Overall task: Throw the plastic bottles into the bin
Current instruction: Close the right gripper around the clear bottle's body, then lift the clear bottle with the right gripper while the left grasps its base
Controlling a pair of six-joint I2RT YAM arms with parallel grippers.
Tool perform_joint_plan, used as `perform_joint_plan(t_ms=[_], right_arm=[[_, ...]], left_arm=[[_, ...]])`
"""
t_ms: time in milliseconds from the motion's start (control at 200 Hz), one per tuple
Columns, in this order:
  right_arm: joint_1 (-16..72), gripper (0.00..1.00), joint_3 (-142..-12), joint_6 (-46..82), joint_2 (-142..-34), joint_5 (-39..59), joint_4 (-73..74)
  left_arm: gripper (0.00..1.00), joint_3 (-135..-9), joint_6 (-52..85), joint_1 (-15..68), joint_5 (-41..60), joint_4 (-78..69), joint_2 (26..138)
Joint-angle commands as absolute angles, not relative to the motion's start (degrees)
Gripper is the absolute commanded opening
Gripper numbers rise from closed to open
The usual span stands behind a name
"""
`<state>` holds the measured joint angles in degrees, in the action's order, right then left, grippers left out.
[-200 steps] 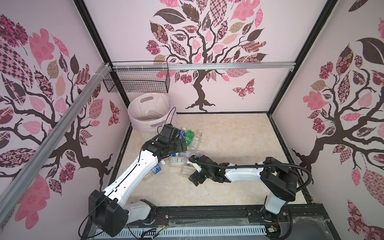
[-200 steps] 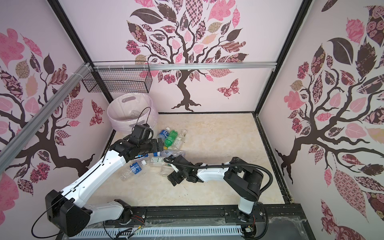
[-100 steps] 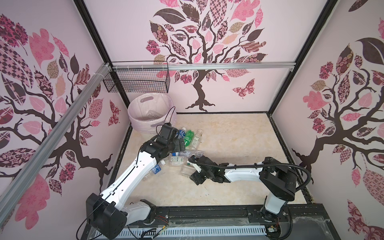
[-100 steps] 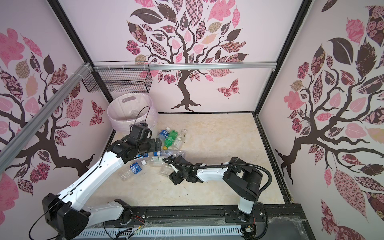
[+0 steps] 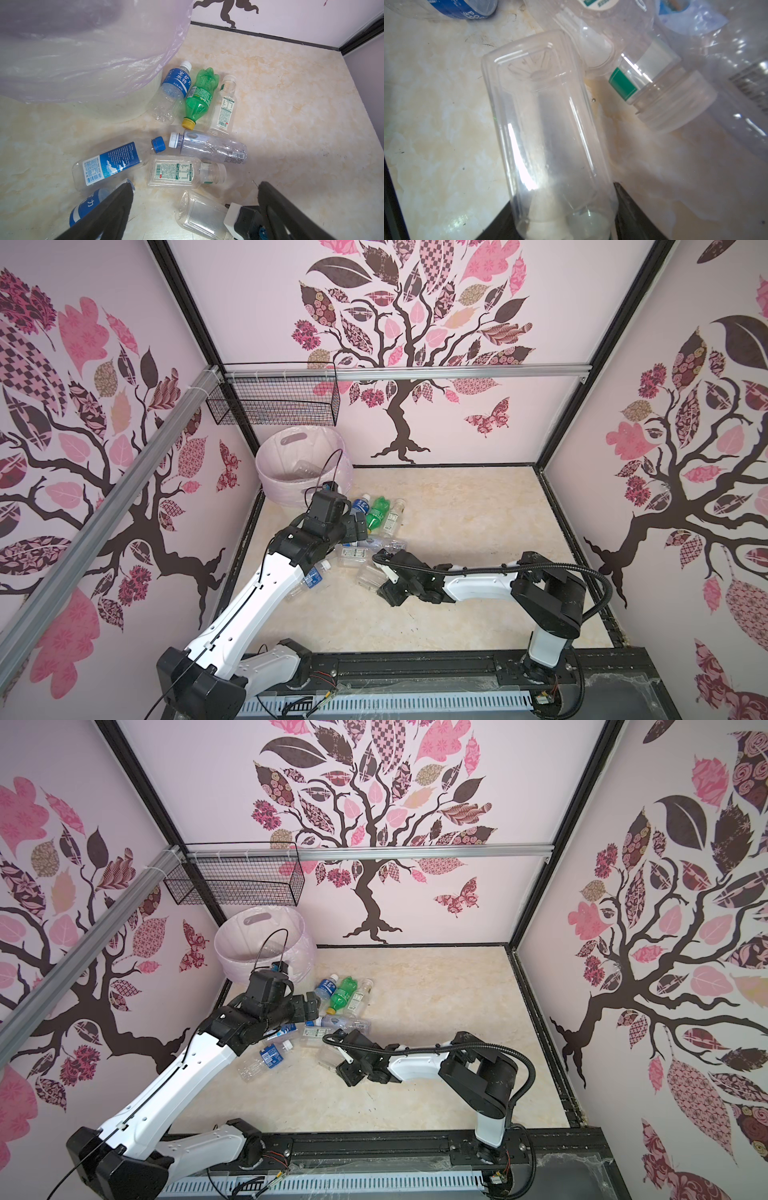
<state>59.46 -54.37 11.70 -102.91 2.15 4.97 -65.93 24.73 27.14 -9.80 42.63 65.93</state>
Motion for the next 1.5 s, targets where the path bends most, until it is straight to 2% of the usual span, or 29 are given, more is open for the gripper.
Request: perform_joint_plan(t_ms=[0, 320, 800, 1145, 1490], right_arm=[[59.68, 0.58, -54.48, 11.70, -102.69, 1.44, 2.94], [59.69, 0.54, -54.23, 12.06, -100.66, 0.41, 2.32], [58.44, 0.53, -53.47, 12.08, -93.19, -1.07, 0.49], [51.50, 0.54, -56.85, 14.09, -86.53, 1.57, -1.23], [50.10, 0.54, -65.86, 15.61, -85.15, 0.59, -2.53]], left_arm=[[0.97, -64.08, 23.46, 26.81, -8.94, 40.79, 64.87], [0.97, -68.25, 24.62, 26.75, -8.51, 45.92, 69.40], [0.97, -70.10, 26.36, 26.39, -7.42, 47.37, 69.17], [0.97, -70.81, 29.55, 24.29, 3.33, 44.75, 68.23], [0.97, -70.72, 37.17, 23.02, 13.97, 38.95, 69.79]])
